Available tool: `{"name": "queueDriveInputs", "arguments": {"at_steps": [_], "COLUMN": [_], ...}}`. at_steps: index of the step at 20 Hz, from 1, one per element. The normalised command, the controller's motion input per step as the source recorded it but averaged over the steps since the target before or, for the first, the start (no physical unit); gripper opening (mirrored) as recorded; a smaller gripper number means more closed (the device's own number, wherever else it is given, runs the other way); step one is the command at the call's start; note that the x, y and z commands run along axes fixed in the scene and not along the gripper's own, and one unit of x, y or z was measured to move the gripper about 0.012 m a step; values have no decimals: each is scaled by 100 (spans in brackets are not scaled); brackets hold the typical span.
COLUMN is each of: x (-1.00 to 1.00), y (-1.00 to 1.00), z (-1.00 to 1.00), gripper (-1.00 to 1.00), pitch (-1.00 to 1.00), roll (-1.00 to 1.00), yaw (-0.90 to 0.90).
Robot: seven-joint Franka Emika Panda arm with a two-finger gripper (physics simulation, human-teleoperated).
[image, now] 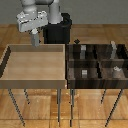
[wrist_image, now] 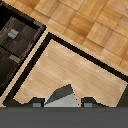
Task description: Place the milk carton into the appropriate compartment.
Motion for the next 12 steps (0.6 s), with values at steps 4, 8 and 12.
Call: {"name": "queueDriveInputs", "arguments": {"at_steps": [4,8,12], "x": [0,0,0], "y": [100,100,100], "z": [0,0,0], "gripper": [-100,-100,-100], "pitch": [0,0,0], "roll": [0,0,0], "yaw": [0,0,0]}}
